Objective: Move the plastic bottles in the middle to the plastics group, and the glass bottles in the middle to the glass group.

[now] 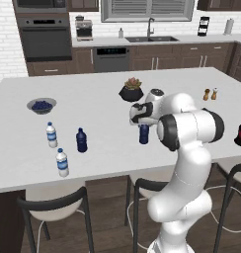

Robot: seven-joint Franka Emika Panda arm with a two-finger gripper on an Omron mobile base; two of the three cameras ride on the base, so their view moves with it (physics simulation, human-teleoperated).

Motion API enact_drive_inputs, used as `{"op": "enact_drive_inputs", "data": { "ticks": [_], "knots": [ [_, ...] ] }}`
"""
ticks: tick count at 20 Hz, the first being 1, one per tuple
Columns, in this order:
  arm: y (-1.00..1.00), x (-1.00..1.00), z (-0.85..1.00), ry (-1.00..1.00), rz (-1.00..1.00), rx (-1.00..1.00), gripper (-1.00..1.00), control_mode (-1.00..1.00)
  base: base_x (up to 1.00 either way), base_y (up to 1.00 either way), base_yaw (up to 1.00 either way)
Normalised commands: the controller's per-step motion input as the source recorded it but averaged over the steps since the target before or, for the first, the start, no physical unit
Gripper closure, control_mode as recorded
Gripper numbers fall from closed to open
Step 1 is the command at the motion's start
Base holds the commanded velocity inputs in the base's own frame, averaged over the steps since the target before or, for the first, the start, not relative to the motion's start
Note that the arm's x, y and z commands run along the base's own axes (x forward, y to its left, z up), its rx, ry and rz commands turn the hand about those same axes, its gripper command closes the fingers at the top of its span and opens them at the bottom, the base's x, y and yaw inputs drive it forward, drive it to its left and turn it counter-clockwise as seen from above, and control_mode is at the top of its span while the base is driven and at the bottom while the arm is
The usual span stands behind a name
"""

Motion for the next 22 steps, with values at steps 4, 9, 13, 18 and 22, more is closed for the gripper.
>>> {"op": "enact_drive_inputs", "data": {
  "ticks": [4,9,13,18,22],
  "knots": [
    [0.31,-0.23,0.09,-0.03,0.08,0.00,1.00,-1.00,0.00,0.00,0.00],
    [0.61,-0.18,0.24,0.00,0.16,0.00,1.00,-1.00,0.00,0.00,0.00],
    [0.71,-0.08,0.24,0.00,0.20,0.00,1.00,-1.00,0.00,0.00,0.00],
    [0.80,-0.26,0.03,0.00,0.24,0.00,1.00,-1.00,0.00,0.00,0.00],
    [0.79,-0.28,0.00,0.01,0.26,0.00,1.00,-1.00,0.00,0.00,0.00]
  ]
}}
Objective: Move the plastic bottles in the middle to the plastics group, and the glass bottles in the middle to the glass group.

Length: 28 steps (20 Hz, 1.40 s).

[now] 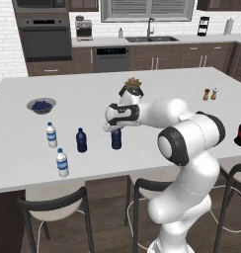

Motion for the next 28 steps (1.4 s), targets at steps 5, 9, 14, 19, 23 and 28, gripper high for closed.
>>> {"op": "enact_drive_inputs", "data": {
  "ticks": [5,9,14,19,23,28],
  "knots": [
    [0.71,-0.26,0.00,0.00,0.24,0.02,1.00,-1.00,0.00,0.00,0.00],
    [0.67,-0.22,0.00,0.00,0.23,0.04,1.00,-1.00,0.00,0.00,0.00],
    [0.61,-0.04,-0.02,0.00,0.17,0.00,1.00,-1.00,0.00,0.00,0.00],
    [0.38,0.00,-0.07,0.00,0.12,0.00,1.00,-1.00,0.00,0.00,0.00],
    [0.02,-0.01,-0.02,0.00,0.04,0.00,1.00,-1.00,0.00,0.00,0.00],
    [0.30,0.00,-0.12,0.06,0.01,0.00,1.00,-1.00,0.00,0.00,0.00]
  ]
}}
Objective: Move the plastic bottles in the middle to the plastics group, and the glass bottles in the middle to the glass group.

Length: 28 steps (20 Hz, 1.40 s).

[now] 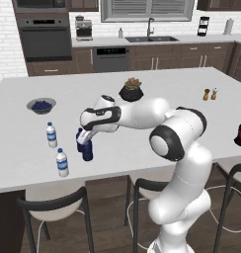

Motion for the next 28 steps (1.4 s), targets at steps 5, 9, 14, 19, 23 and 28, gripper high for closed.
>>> {"op": "enact_drive_inputs", "data": {
  "ticks": [5,9,14,19,23,28],
  "knots": [
    [0.42,0.00,-0.15,0.09,0.00,0.00,1.00,-1.00,0.00,0.00,0.00],
    [0.24,0.04,-0.11,0.03,0.00,0.00,1.00,-1.00,0.00,0.00,0.00],
    [0.21,0.09,-0.25,0.00,0.00,0.00,1.00,-1.00,0.00,0.00,0.00],
    [0.02,0.00,-0.33,-0.08,0.00,0.00,1.00,-1.00,0.00,0.00,0.00],
    [0.00,0.00,-0.39,-0.15,0.00,0.00,1.00,-1.00,0.00,0.00,0.00],
    [0.00,-0.24,-0.11,-0.15,0.00,0.00,1.00,-1.00,0.00,0.00,0.00]
  ]
}}
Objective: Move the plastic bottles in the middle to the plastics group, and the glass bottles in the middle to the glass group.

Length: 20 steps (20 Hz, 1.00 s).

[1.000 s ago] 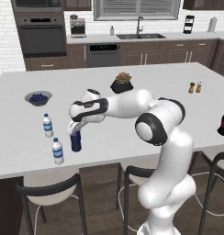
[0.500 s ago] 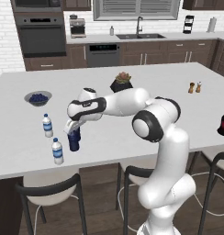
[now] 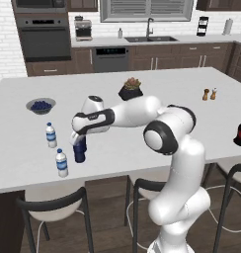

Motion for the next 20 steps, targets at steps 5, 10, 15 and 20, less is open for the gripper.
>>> {"op": "enact_drive_inputs", "data": {
  "ticks": [5,10,15,20],
  "knots": [
    [0.00,-0.43,-0.01,-0.06,0.00,0.00,1.00,-1.00,0.00,0.00,0.00],
    [0.00,-0.16,0.00,0.00,0.00,0.00,1.00,-1.00,0.00,0.00,0.00],
    [0.00,0.00,-0.01,0.00,0.00,0.00,1.00,-1.00,0.00,0.00,0.00],
    [0.00,0.00,0.00,-0.01,0.00,0.00,-1.00,-1.00,0.00,0.00,0.00]
  ]
}}
